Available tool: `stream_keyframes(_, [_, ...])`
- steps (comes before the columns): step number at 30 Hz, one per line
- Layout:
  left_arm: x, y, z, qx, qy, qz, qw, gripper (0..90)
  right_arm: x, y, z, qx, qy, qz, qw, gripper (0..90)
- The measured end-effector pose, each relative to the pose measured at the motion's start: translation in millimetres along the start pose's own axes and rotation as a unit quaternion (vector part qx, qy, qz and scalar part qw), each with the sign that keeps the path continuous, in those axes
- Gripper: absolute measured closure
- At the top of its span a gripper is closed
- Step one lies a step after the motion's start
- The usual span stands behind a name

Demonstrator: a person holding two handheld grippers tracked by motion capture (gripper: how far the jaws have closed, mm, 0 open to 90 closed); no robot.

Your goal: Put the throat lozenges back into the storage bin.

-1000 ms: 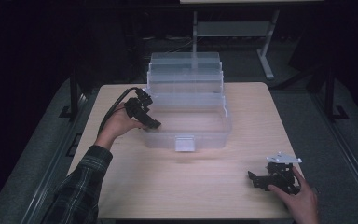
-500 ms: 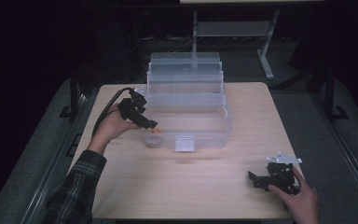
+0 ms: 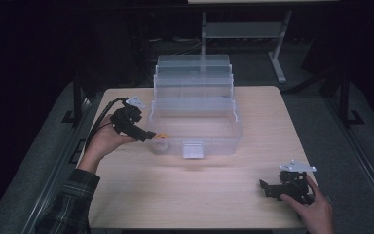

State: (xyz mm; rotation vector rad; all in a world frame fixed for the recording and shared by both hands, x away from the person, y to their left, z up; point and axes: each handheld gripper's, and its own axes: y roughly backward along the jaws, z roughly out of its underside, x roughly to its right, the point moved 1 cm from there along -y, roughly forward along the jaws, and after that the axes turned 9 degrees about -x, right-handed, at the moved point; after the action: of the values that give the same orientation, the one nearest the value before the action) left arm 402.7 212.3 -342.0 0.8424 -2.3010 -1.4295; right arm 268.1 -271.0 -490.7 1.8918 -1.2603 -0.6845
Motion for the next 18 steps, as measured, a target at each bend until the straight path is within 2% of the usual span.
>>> stream_keyframes(6, [7.3,6.0,21.3,0.018,0.01,-0.011,0.9997,11.3,0.0,0.0,0.0,0.0,0.0,0.0,1.0,0.0])
stream_keyframes(11, [14.0,8.8,37.7,0.028,0.01,-0.019,0.9994,11.4,0.0,0.0,0.0,0.0,0.0,0.0,1.0,0.0])
stream_keyframes(18, [24.2,5.1,62.6,0.04,0.019,-0.023,0.9987,11.2,0.0,0.0,0.0,0.0,0.0,0.0,1.0,0.0])
